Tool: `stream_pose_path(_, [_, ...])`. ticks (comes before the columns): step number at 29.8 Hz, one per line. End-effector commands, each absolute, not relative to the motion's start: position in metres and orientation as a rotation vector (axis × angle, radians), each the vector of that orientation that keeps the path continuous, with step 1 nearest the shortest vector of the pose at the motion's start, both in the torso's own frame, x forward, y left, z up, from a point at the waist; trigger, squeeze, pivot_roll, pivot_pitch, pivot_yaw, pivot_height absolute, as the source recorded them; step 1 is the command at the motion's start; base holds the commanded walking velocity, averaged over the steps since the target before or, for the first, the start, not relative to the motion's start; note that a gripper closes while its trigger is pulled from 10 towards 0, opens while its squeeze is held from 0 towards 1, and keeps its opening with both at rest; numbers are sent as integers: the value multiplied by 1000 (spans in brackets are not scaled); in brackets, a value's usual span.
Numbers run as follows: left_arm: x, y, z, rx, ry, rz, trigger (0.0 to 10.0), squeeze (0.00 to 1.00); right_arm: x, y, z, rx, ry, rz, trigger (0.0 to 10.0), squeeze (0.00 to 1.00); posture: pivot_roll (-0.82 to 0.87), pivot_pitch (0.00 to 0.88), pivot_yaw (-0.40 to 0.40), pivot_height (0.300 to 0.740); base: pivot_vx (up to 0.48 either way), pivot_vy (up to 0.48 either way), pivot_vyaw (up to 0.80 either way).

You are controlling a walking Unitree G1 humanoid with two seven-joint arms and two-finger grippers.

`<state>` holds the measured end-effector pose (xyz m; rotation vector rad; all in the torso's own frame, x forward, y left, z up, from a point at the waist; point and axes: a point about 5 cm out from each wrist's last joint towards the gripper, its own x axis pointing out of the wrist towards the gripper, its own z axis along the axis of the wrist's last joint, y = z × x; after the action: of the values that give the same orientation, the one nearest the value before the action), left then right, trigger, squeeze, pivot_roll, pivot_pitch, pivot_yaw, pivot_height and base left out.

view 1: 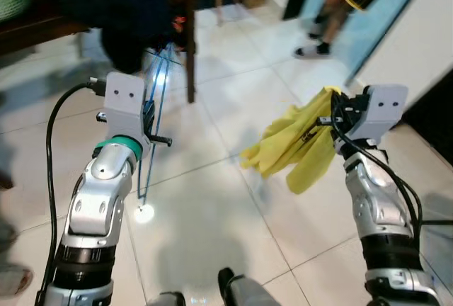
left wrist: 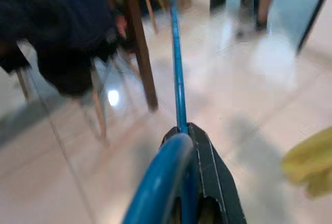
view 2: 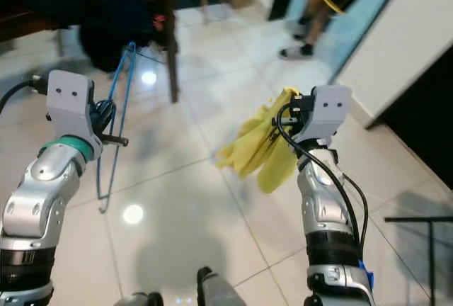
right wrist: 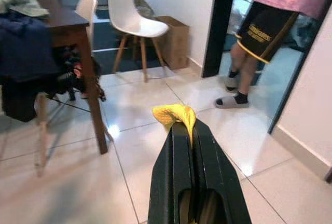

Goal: Hang hanger

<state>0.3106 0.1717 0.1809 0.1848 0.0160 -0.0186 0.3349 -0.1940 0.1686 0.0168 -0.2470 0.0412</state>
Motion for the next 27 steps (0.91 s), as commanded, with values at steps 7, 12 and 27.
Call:
stream_pose_path(7, [293, 175, 124, 243, 154, -73, 10000, 0, 313, -189, 112, 9, -73, 32, 10000, 0, -19, 95, 7, 740, 0, 0, -800])
stream_pose_path(12, [292, 164, 130, 302, 123, -203, 10000, 0, 320, -195, 131, -13, -135, 29, 10000, 0, -17, 102, 4, 740, 0, 0, -800])
stream_pose_path(27, [284, 144, 160, 276, -34, -476, 10000, 0, 327, -207, 192, -181, -300, 196, 10000, 0, -35, 119, 3, 740, 0, 0, -800])
